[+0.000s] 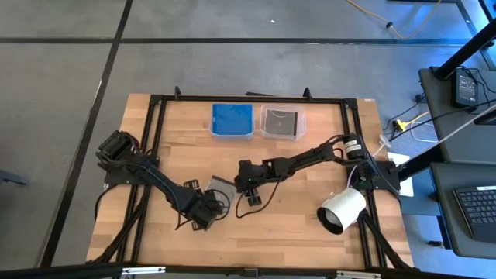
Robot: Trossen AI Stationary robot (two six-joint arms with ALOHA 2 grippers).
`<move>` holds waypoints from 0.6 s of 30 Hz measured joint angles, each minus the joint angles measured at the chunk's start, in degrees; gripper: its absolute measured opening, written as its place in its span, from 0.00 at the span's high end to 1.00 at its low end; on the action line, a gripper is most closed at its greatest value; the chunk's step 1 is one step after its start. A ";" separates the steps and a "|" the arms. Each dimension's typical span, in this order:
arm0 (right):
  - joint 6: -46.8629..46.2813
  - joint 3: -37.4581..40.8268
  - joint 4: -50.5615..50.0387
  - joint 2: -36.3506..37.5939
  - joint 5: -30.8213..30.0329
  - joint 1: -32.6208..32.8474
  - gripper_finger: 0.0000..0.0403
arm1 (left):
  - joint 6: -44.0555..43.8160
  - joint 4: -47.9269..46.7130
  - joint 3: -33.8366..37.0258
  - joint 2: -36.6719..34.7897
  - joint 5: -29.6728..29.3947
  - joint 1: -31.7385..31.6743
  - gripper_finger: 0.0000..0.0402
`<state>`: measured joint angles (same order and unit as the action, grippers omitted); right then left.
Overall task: Pick & place jewel cases by type
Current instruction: Put the black CD case into the transparent bin
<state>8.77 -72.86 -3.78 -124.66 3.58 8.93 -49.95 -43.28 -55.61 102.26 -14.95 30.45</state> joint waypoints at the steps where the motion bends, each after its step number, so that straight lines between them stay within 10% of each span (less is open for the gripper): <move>1: -0.42 0.00 -0.15 0.02 -0.14 0.24 0.59 | 0.54 0.25 0.04 -0.03 0.06 -0.25 0.51; 18: -6.01 -0.02 -2.73 0.34 -4.78 4.55 0.60 | 6.69 -0.10 0.04 -0.13 5.95 -7.26 0.50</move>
<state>2.76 -72.88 -6.51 -124.31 -1.19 13.48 -43.26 -43.38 -55.57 102.13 -9.00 23.19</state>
